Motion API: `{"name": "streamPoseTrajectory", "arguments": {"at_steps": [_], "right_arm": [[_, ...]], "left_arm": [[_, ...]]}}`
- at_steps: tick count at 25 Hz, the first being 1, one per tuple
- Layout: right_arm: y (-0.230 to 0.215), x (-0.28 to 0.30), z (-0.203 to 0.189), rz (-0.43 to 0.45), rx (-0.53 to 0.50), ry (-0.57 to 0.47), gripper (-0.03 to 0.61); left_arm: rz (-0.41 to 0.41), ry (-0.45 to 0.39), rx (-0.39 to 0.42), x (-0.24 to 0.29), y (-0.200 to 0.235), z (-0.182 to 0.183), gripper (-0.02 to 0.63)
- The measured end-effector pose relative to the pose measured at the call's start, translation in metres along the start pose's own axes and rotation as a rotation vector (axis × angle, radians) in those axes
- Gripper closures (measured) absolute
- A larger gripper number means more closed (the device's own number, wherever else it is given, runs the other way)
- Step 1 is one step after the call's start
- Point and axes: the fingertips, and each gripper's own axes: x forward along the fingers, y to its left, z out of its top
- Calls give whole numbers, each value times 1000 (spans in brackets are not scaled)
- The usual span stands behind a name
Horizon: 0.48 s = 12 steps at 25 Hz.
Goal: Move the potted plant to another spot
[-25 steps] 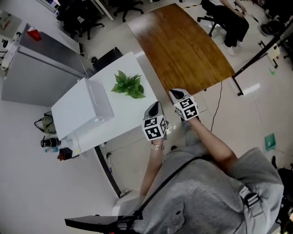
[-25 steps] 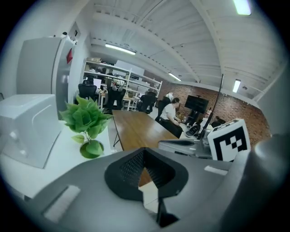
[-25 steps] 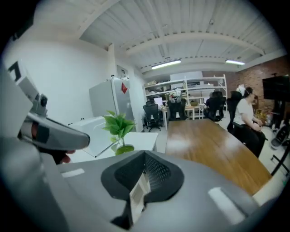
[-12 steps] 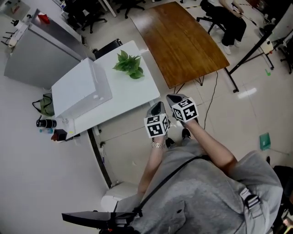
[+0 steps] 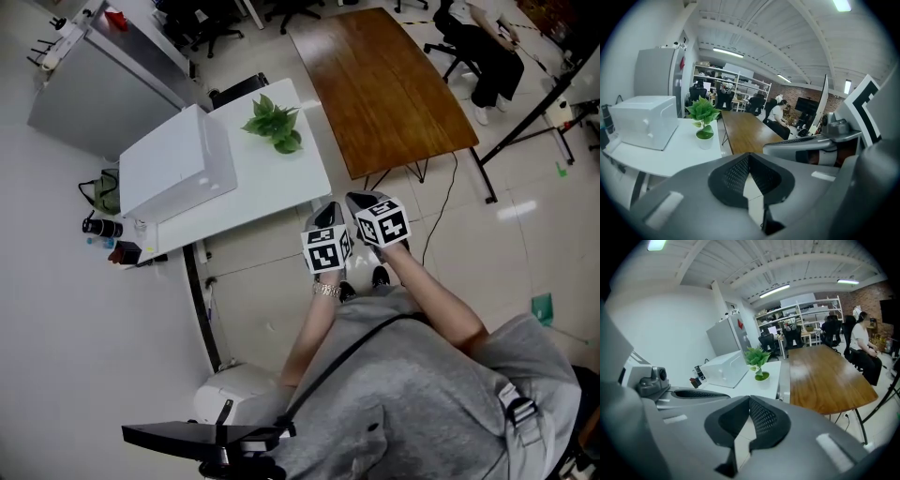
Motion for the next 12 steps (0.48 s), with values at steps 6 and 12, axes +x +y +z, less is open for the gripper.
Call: {"name": "streamPoseTrajectory", "arguments": {"at_steps": [6,12], "right_arm": [[-2,5,8,1,-12,11,577],[3,13,18,19,-16,6,577]], "left_arm": [[34,32,-30,5,11,7,606],[21,22,-22,8,16,20,607]]}}
